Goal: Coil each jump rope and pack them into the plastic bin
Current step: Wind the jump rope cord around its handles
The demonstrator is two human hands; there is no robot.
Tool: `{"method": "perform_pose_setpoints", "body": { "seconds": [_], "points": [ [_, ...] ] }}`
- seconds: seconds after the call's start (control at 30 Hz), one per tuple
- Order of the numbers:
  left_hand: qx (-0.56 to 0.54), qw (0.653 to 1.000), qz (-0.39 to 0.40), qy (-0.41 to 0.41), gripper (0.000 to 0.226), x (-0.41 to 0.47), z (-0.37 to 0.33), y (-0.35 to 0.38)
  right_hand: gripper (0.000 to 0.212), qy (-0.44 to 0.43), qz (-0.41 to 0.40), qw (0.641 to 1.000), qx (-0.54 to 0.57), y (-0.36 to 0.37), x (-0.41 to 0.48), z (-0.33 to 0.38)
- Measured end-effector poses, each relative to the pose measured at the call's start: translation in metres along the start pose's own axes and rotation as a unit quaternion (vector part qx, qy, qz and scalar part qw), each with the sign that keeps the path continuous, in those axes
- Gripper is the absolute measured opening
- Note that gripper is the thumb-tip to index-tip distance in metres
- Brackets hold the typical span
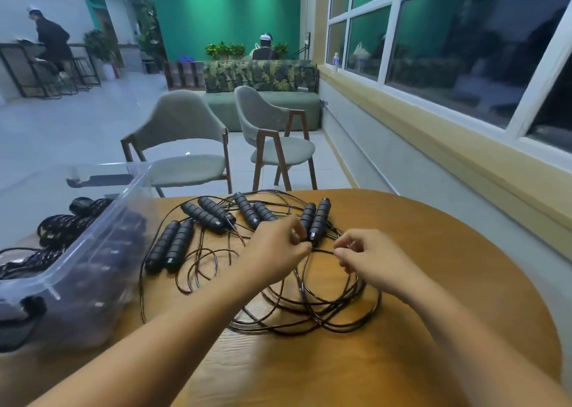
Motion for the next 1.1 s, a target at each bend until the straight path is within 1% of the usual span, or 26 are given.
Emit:
{"method": "perform_pose_setpoints", "body": {
  "seconds": [0.1,0.17,0.27,0.33,0.43,0.5,0.6,0.67,0.87,0.97,1.03,1.1],
  "points": [
    [-0.013,0.999,-0.018,-0.026,0.027,0.031,0.002,0.018,0.009,0.011,-0.012,1.000,-0.014,0.006,0.008,-0.019],
    [0.005,0.999,-0.030,-0.028,0.033,0.051,0.006,0.027,0.013,0.007,-0.019,0.999,-0.031,0.008,0.011,-0.022],
    [0.041,0.998,-0.041,-0.024,0.040,0.076,0.014,0.040,0.012,0.002,-0.027,0.999,-0.036,0.009,0.010,-0.023],
    [0.084,0.996,-0.032,-0.028,0.054,0.087,0.021,0.050,0.013,0.000,-0.027,0.999,-0.032,0.010,0.009,-0.023],
    [0.143,0.988,0.002,-0.060,0.081,0.098,0.036,0.066,0.013,0.003,-0.029,0.999,-0.032,0.009,0.008,-0.026],
    [0.173,0.982,0.020,-0.072,0.090,0.102,0.043,0.074,0.014,0.001,-0.031,0.999,-0.033,0.008,0.007,-0.026],
    [0.214,0.974,0.024,-0.069,0.090,0.105,0.045,0.081,0.017,0.003,-0.030,0.999,-0.034,0.008,0.005,-0.024],
    [0.222,0.973,0.022,-0.066,0.087,0.106,0.045,0.084,0.017,0.003,-0.027,0.999,-0.037,0.010,0.004,-0.024],
    [0.174,0.983,-0.010,-0.053,0.076,0.105,0.044,0.082,0.017,-0.004,-0.040,0.999,-0.014,0.005,0.003,-0.020],
    [0.152,0.988,-0.033,-0.022,0.070,0.104,0.034,0.073,0.018,-0.026,-0.066,0.997,0.002,-0.002,0.001,-0.016],
    [0.143,0.988,-0.050,0.014,0.072,0.102,0.022,0.064,0.020,-0.050,-0.085,0.995,0.007,-0.007,-0.001,-0.013],
    [0.133,0.988,-0.058,0.050,0.076,0.097,0.006,0.054,0.028,-0.091,-0.120,0.989,0.003,-0.014,-0.003,-0.006]
  ]
}}
Point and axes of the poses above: each hand's wrist, its own x-axis towards the middle knuckle, its own y-axis out of the palm, z = x × y, the point moved 9 cm from there along x, towards the middle knuckle, and after that the axes turned 11 degrees about y, right-handed, at the moved point
